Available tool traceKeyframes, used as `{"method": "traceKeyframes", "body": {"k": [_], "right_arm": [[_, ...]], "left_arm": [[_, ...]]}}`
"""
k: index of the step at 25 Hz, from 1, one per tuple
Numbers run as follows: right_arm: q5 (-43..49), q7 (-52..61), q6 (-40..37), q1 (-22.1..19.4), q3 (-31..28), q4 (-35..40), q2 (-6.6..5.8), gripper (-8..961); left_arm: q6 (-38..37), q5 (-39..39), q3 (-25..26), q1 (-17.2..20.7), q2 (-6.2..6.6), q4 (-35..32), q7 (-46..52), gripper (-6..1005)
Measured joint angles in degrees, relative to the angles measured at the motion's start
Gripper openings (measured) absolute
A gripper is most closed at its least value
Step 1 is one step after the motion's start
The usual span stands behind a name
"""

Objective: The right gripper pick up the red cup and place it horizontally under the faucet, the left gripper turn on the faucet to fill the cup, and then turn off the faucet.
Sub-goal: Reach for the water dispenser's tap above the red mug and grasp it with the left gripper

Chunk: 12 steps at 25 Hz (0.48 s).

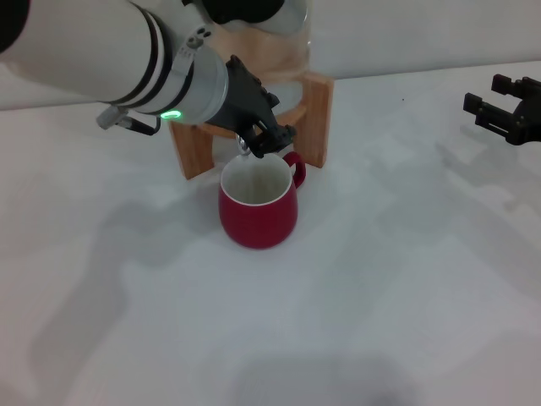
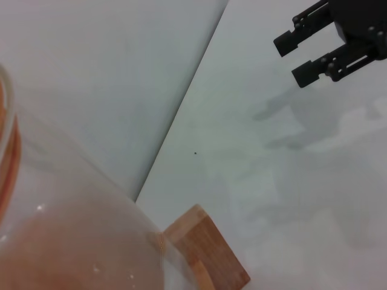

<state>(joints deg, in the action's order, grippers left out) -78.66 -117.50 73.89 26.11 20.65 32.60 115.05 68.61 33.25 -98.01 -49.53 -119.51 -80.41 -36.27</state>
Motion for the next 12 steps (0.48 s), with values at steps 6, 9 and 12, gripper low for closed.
{"method": "traceKeyframes", "body": {"k": [6,9,12], "right_arm": [[0.0,0.0,-0.5,0.0,0.0,-0.1,0.00,590],[0.0,0.0,-0.6,0.0,0.0,-0.1,0.00,590],[-0.1,0.0,-0.6,0.0,0.0,-0.1,-0.02,590]], "left_arm": [[-0.7,-0.1,0.0,-0.2,-0.02,-1.0,-0.3,399],[-0.4,-0.3,-0.1,-0.1,-0.02,-3.0,0.1,399],[1.2,-0.3,-0.9,1.0,-0.02,-5.9,1.5,399]]}}
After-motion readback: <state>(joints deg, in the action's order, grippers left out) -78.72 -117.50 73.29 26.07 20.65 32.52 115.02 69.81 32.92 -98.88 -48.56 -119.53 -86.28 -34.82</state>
